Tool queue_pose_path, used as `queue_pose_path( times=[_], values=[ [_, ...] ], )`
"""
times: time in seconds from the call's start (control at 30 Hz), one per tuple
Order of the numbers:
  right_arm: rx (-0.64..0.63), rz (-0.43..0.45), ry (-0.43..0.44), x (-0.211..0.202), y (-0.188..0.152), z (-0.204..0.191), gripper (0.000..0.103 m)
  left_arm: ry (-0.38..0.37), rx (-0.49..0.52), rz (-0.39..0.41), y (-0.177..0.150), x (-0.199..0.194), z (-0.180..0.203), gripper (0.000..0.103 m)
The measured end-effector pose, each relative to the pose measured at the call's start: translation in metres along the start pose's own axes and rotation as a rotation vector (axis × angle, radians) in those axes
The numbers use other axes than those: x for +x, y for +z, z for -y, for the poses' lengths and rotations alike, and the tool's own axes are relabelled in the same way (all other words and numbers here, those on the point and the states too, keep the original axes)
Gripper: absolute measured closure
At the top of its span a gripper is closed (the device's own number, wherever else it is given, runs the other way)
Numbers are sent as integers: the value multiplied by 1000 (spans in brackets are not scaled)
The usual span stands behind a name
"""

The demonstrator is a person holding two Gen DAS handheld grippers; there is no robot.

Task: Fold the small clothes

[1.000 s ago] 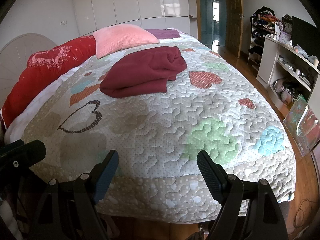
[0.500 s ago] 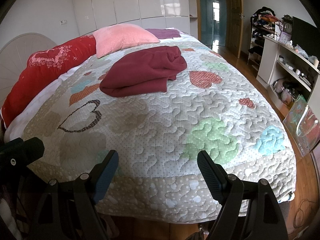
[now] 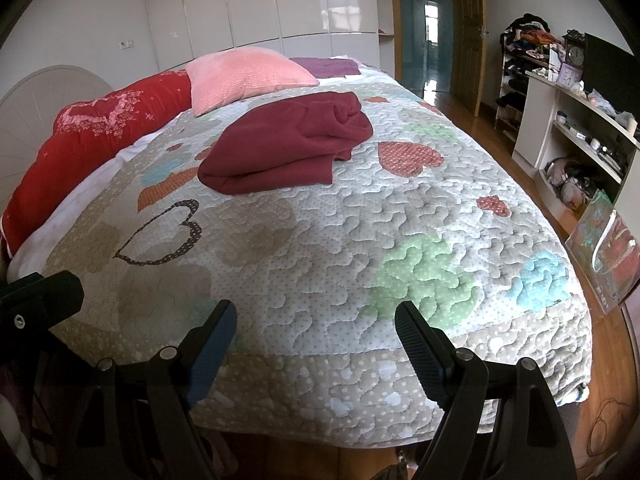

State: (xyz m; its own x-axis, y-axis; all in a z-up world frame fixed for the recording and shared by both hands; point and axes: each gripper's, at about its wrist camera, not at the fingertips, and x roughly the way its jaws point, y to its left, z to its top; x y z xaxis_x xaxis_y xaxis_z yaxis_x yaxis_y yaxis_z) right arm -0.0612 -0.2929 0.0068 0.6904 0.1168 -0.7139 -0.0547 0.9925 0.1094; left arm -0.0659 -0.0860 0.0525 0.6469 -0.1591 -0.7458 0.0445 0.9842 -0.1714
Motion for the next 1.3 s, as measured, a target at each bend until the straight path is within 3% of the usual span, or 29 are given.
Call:
queue_pose_path(
  times=[0.7, 1.3],
  values=[
    [36, -21, -54, 30, 5, 37, 16, 53, 33, -143, 0, 58, 9, 0],
    [9, -31, -37, 52, 4, 35, 14, 71, 56, -177, -2, 71, 12, 0]
  ],
)
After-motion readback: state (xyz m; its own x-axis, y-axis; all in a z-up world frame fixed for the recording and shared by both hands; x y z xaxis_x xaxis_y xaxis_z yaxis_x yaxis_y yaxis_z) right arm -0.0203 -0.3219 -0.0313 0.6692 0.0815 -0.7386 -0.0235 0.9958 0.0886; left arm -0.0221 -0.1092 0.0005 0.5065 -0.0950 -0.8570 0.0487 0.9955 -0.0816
